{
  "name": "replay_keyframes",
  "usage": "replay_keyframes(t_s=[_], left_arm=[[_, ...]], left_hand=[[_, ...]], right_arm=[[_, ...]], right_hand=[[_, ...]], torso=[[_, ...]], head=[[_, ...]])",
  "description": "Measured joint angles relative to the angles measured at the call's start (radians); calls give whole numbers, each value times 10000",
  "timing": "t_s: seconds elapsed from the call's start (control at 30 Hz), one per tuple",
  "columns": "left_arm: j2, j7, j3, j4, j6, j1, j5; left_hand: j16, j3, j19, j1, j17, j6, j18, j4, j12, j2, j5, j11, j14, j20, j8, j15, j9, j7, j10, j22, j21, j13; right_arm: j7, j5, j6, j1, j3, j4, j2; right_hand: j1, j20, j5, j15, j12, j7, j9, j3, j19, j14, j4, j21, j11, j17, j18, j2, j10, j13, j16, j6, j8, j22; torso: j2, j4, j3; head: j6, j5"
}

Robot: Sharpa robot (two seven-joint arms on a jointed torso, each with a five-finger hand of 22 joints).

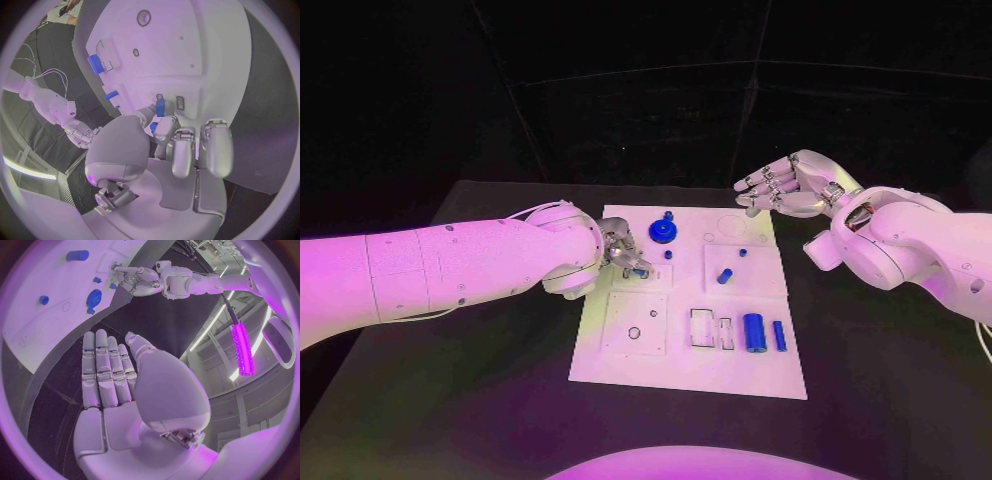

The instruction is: Assemble the parts on the task board

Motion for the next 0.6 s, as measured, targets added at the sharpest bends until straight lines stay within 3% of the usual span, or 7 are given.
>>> replay_keyframes(t_s=[0.6], left_arm=[[76, 1, -5, 12, 183, -7, -14]], left_hand=[[0, 3, 0, 11, 0, 7, 0, -4, 0, 12, -6, 2, 0, 0, 40, 0, 1, -4, 1, -1, 0, 1]], right_arm=[[-1, -12, 29, 0, 0, 5, 44]], right_hand=[[0, 4, 0, 0, 0, 0, 0, 2, -3, 0, 2, -36, 0, -9, 0, 0, 0, 2, 0, 0, 0, -7]], torso=[[0, 12, -2]], head=[[-27, -5]])
